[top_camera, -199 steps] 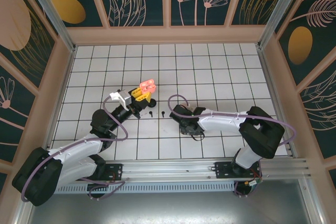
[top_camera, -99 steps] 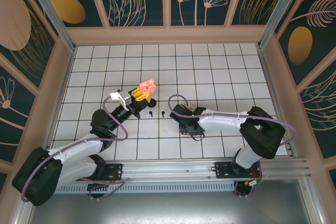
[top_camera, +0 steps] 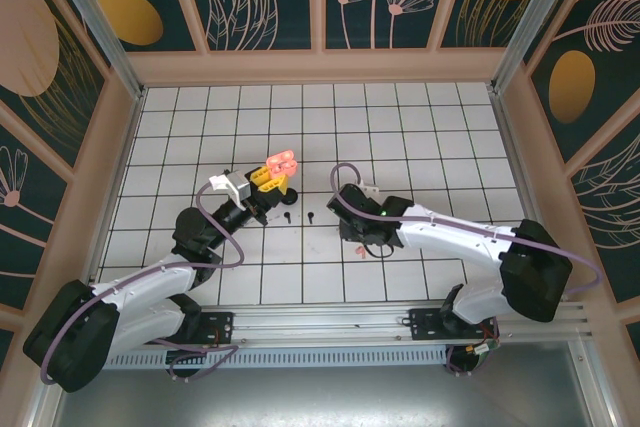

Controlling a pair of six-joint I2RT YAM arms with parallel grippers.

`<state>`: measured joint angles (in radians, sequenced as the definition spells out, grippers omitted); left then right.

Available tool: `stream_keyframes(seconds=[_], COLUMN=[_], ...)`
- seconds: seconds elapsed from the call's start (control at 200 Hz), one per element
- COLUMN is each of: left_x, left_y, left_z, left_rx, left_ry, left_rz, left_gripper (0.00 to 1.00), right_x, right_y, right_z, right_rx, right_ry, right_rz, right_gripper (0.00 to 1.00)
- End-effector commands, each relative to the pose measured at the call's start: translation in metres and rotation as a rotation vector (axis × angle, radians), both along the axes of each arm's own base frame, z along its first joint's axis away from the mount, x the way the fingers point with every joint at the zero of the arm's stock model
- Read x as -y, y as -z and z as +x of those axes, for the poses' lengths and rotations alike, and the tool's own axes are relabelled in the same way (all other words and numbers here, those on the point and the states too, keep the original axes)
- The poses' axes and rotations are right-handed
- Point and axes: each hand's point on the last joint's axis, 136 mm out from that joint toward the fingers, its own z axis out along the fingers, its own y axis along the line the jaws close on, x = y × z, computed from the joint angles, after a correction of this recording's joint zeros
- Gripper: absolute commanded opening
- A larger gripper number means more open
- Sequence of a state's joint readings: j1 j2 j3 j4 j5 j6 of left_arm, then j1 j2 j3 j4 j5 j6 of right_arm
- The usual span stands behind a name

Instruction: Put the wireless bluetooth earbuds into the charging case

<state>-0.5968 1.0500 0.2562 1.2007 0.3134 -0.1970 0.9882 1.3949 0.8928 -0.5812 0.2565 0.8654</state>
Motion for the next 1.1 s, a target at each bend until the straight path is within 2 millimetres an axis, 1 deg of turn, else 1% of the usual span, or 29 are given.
stream_keyframes(seconds=[0.0, 0.1, 0.22, 0.405, 0.661, 0.896, 1.096], left_x=[0.003, 0.003, 0.004, 0.004, 0.004, 0.003, 0.003], left_y=[-0.02, -0.019, -0.019, -0.02, -0.02, -0.02, -0.02], left_z=[-0.003, -0.003, -0.003, -0.003, -0.003, -0.004, -0.004], left_rx=[0.039, 0.036, 0.035, 0.035, 0.036, 0.037, 0.038], left_ry=[0.025, 0.028, 0.029, 0.031, 0.03, 0.03, 0.028], left_rz=[-0.039, -0.038, -0.037, -0.038, -0.039, -0.04, -0.041], left_gripper=[0.0, 0.0, 0.0, 0.0, 0.0, 0.0, 0.0], right_x=[0.011, 0.014, 0.017, 0.017, 0.015, 0.016, 0.019], right_y=[0.016, 0.033, 0.049, 0.064, 0.073, 0.077, 0.079], right_z=[-0.008, -0.018, -0.026, -0.033, -0.031, -0.028, -0.028], right_rx=[-0.04, -0.08, -0.115, -0.151, -0.161, -0.163, -0.169], right_ry=[-0.048, -0.093, -0.135, -0.185, -0.199, -0.204, -0.201], right_rz=[-0.073, -0.096, -0.12, -0.164, -0.196, -0.216, -0.222], right_gripper=[0.4, 0.44, 0.44, 0.44, 0.42, 0.4, 0.35])
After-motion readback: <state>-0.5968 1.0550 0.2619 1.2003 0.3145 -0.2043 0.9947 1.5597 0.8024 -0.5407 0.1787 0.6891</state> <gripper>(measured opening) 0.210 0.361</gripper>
